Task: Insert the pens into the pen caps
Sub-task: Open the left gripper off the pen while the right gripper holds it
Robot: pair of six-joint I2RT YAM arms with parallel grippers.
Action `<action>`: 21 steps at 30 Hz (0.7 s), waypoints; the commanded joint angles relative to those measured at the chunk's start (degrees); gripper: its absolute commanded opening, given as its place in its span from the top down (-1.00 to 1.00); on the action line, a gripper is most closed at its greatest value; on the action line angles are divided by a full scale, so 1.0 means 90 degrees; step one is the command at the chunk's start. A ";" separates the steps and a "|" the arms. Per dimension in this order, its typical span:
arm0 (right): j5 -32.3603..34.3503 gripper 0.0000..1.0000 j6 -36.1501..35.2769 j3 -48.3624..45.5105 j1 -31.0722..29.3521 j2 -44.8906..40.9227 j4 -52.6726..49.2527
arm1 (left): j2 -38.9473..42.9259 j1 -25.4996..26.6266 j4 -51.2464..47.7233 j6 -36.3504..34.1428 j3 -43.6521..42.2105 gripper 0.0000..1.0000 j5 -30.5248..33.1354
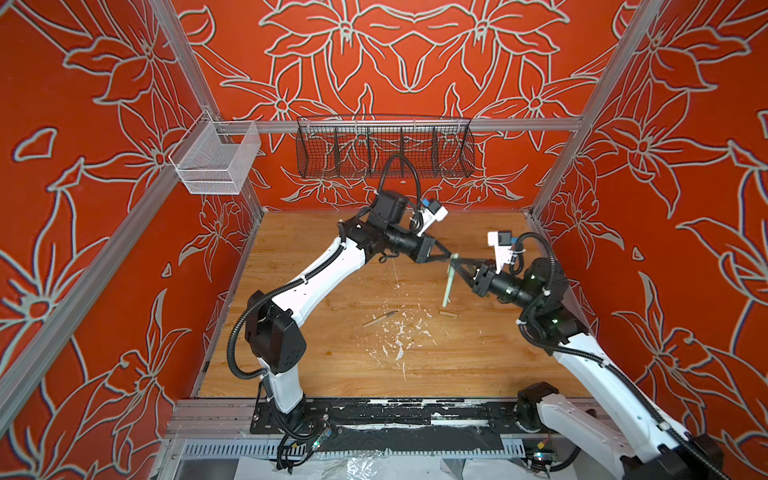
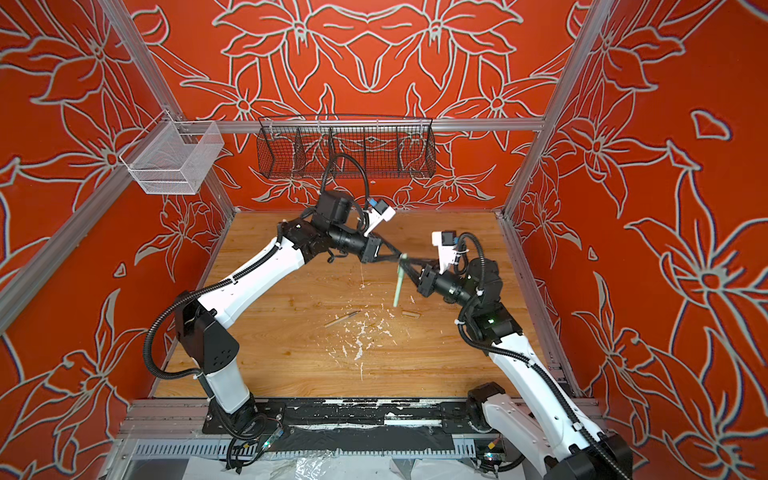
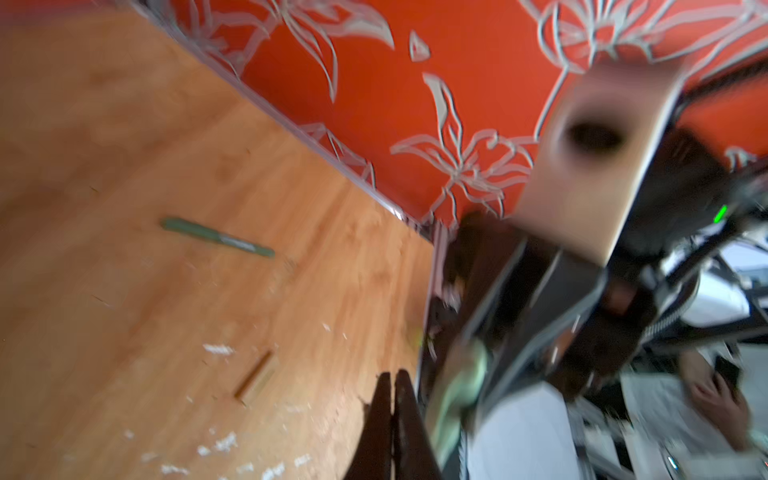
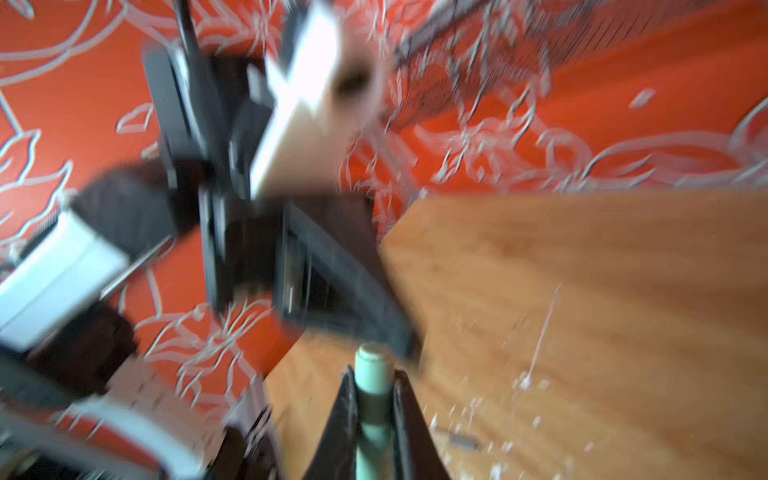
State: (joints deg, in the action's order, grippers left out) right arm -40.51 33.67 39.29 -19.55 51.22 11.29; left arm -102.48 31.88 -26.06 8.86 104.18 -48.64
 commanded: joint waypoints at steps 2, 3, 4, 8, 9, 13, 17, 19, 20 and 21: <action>-0.0468 1.00 0.0001 -0.0155 -0.0234 0.0013 -0.0455 | 0.0021 -0.0210 0.0951 0.0410 0.0435 1.00 0.0061; -0.0333 1.00 -0.0012 -0.0143 -0.0240 -0.0044 -0.0542 | 0.0003 -0.0208 0.0889 0.0422 0.0505 1.00 0.0063; -0.0087 1.00 -0.0034 -0.0096 -0.0240 -0.0095 -0.0710 | -0.0008 -0.0211 0.0822 0.0432 0.0523 1.00 0.0045; 0.1266 1.00 -0.0552 0.0708 -0.0202 -0.0107 -0.2493 | 0.0269 -0.0206 0.0137 -0.0036 0.0250 1.00 0.0285; 0.1379 1.00 -0.0651 0.0872 -0.0183 -0.0060 -0.2655 | 0.0445 -0.0212 0.0039 -0.0163 -0.0013 0.99 0.0437; 0.1838 1.00 -0.0981 0.1432 -0.0152 0.0363 -0.3323 | 0.1285 -0.0212 -0.0017 -0.0262 -0.1222 0.28 0.1274; 0.2673 1.00 -0.1459 0.2109 -0.0152 0.1066 -0.4210 | 0.2344 -0.0212 0.0308 -0.0096 -0.2763 -0.31 0.2361; 0.3081 1.00 -0.1675 0.2392 -0.0147 0.1401 -0.4529 | 0.2798 -0.0212 0.0450 -0.0006 -0.3437 -0.59 0.2853; 0.3282 1.00 -0.1809 0.2503 -0.0152 0.1576 -0.4629 | 0.2998 -0.0212 0.0424 0.0015 -0.3705 -0.67 0.3048; 0.3459 1.00 -0.1892 0.2601 -0.0152 0.1753 -0.4689 | 0.3177 -0.0212 0.0416 0.0079 -0.3954 -0.73 0.3231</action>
State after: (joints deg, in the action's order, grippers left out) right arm -17.47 21.52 60.16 -21.08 64.34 -23.73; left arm -77.56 30.00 -23.83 8.73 72.93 -27.75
